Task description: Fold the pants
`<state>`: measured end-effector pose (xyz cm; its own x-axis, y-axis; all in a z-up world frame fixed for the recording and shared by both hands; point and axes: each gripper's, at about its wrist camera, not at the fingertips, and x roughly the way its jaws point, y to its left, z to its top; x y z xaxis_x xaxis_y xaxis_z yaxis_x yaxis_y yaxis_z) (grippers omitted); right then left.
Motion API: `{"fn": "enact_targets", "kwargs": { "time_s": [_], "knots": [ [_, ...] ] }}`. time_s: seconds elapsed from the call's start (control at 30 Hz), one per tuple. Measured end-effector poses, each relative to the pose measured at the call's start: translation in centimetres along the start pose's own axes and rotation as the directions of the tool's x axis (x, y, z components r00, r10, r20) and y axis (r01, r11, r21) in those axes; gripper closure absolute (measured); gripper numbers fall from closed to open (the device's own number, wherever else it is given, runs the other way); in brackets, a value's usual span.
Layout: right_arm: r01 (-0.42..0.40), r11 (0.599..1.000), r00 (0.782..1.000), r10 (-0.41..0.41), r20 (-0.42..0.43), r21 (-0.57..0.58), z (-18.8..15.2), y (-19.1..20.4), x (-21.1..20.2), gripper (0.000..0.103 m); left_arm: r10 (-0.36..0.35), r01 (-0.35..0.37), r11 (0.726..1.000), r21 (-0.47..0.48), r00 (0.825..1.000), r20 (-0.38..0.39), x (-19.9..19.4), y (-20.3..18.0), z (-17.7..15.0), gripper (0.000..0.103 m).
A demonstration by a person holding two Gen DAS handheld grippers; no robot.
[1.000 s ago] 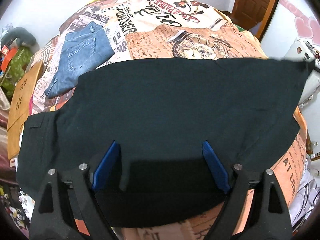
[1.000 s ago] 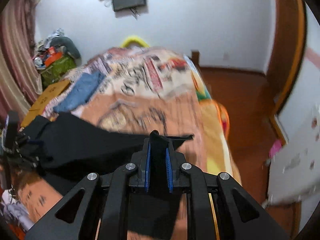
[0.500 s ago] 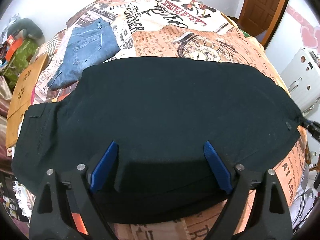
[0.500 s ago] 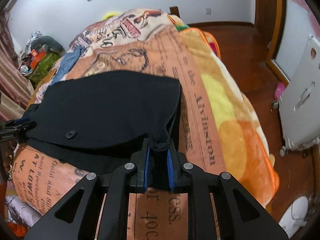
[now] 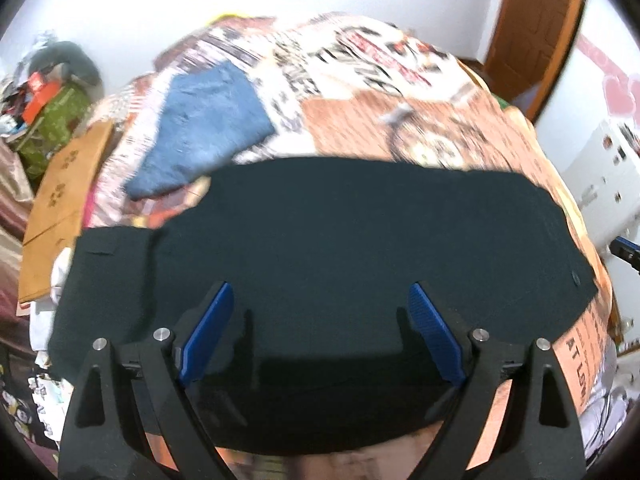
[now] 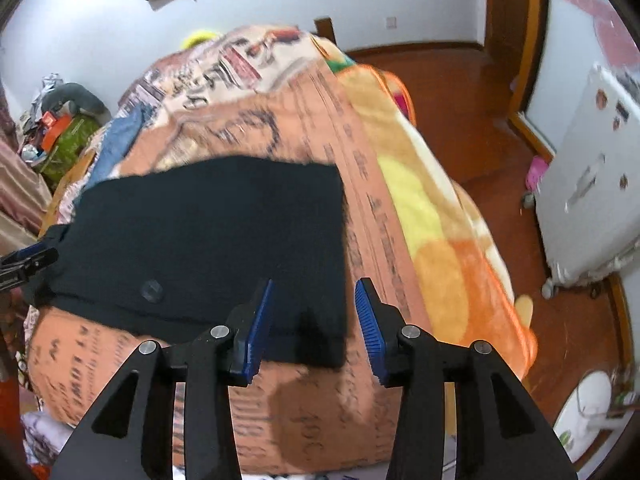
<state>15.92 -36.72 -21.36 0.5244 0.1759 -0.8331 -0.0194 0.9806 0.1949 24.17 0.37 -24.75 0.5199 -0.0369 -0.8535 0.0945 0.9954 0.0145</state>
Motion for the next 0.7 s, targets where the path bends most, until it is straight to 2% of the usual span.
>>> {"fn": "enact_targets", "kwargs": {
  "time_s": [0.17, 0.4, 0.5, 0.7],
  "knots": [
    [-0.041, 0.993, 0.997, 0.048, 0.063, -0.110, 3.9, 4.6, -0.1, 0.064, 0.080, -0.075, 0.993, -0.092, 0.996, 0.048, -1.3, 6.4, 1.2, 0.012],
    [-0.121, 0.957, 0.987, 0.145, 0.073, -0.264, 7.9, 11.8, 2.5, 0.060, 0.212, -0.204, 0.953, -0.225, 0.977, 0.011, -0.8, 16.5, 0.9, 0.012],
    [-0.163, 0.930, 0.981, 0.190, 0.049, -0.329, 9.2, 15.6, 4.5, 0.059, 0.232, -0.231, 0.933, -0.278, 0.972, -0.031, 0.1, 20.4, 0.3, 0.012],
    [-0.252, 0.867, 0.965, 0.259, -0.043, -0.429, 11.2, 22.8, 9.5, 0.059, 0.213, -0.233, 0.905, -0.357, 0.972, -0.095, 2.6, 25.8, -1.4, 0.012]
  ]
}}
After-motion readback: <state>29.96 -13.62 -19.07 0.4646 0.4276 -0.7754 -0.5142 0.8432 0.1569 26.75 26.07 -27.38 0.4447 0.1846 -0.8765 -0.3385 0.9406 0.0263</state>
